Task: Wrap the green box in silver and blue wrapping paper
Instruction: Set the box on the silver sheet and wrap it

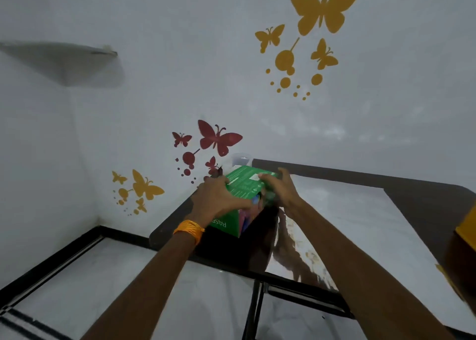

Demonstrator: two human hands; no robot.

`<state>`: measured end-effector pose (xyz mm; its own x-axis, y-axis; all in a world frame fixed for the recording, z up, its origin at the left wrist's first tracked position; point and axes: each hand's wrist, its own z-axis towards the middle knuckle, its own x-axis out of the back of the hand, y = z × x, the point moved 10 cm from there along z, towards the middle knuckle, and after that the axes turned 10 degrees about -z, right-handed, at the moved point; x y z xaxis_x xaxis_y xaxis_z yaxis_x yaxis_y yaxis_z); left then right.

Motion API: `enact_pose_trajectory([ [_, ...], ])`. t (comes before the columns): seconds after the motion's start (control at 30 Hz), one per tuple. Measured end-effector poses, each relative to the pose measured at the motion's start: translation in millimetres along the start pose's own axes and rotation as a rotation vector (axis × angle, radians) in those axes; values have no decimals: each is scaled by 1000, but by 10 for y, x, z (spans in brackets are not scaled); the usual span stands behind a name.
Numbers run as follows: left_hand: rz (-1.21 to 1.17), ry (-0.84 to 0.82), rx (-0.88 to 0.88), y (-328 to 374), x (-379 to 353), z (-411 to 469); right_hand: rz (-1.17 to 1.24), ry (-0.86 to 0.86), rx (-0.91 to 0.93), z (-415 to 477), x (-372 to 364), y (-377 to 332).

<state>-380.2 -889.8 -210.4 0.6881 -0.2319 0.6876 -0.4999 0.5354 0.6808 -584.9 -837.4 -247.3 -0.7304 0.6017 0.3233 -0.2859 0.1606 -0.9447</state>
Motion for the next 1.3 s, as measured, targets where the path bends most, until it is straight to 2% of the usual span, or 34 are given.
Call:
enact_pose_trajectory([
  [0.07,-69,-96,-113,227,-61,31,185,-67,-127,-48,241,44],
  [0.13,-122,-140,-202,451,-111,100,262,-82,-158,-115,569,34],
  [0.27,-332,7,-277,750,-195,359,320,188,-111,-192,1434,165],
  [0.33,-450,-59,-226,861,-478,442,367,288,-126,-291,1772,323],
  [0.43,-627,-240,-165,1010,-1079,495,286,432,-165,-451,2218,557],
  [0.53,-673,-271,-159,1123,-1469,562,92,527,-178,-552,2510,764],
  [0.63,-672,-304,-157,1248,-1754,677,21,602,-205,-618,2660,948],
  [0.87,-629,-274,-154,1133,-1938,807,-173,541,-224,-409,2707,1230],
  [1.0,-631,-229,-221,971,-1948,784,-326,520,-213,-283,2751,1188],
  [1.13,-658,-238,-266,942,-1979,678,-351,536,-205,-19,2964,1111],
  [1.3,-691,-242,-286,910,-2055,661,-406,409,-109,511,3065,1009],
])
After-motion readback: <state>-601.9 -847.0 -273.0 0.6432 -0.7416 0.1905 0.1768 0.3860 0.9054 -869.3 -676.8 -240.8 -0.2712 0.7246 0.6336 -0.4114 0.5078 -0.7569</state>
